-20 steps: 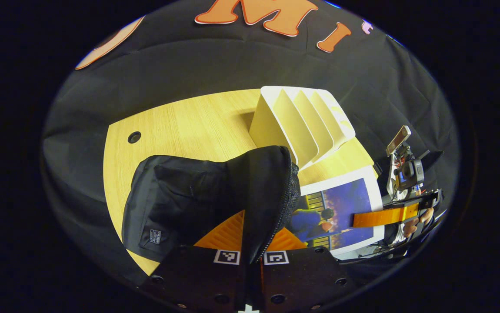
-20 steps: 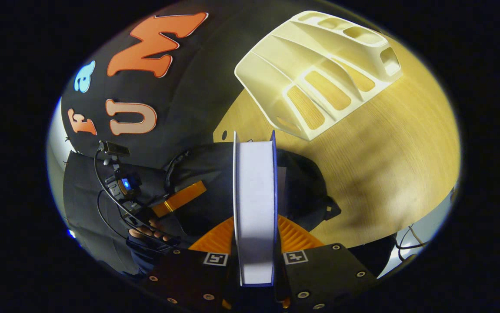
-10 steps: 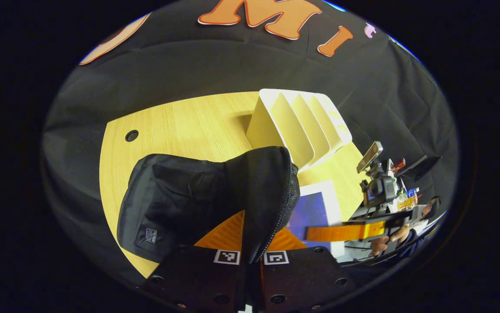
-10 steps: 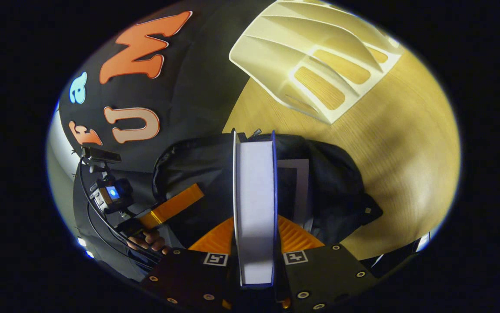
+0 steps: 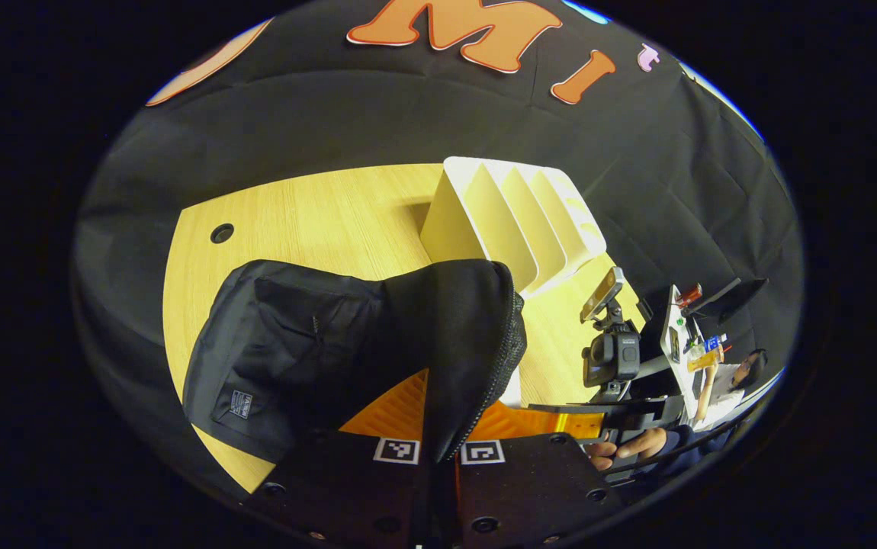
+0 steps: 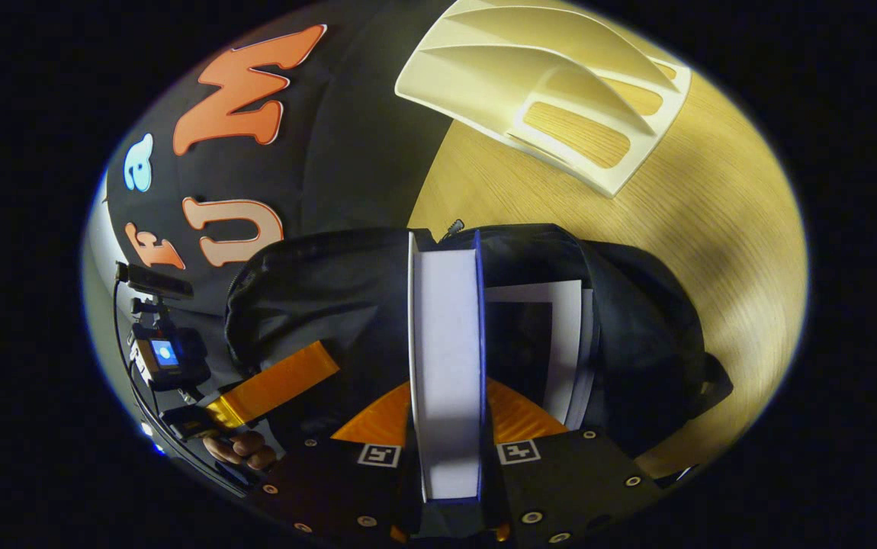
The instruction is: Open the schoolbag, grab two books from the bookshelf and put them into the schoolbag.
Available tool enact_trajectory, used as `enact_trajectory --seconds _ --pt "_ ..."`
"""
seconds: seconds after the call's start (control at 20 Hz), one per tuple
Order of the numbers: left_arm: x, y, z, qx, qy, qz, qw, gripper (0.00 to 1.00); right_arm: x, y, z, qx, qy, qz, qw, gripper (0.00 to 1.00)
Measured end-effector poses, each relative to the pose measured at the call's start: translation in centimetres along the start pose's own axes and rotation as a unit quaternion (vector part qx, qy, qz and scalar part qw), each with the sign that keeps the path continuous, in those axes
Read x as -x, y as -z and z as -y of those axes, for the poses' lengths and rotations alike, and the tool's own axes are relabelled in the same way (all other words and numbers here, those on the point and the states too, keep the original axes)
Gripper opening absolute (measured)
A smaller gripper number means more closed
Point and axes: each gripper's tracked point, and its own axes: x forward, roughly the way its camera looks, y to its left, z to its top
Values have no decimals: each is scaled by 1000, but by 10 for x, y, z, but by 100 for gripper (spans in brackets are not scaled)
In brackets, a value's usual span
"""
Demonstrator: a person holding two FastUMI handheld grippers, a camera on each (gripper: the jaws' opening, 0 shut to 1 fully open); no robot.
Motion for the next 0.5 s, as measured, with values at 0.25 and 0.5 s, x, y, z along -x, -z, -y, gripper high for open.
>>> enact_trajectory --seconds 0.25,0.5 --pt "6 6 7 -21 4 -3 1000 6 -22 3 -3 5 -2 3 1000 31" --pt "4 5 4 -16 2 0 1000 6 -31 11 13 0 48 -27 998 36"
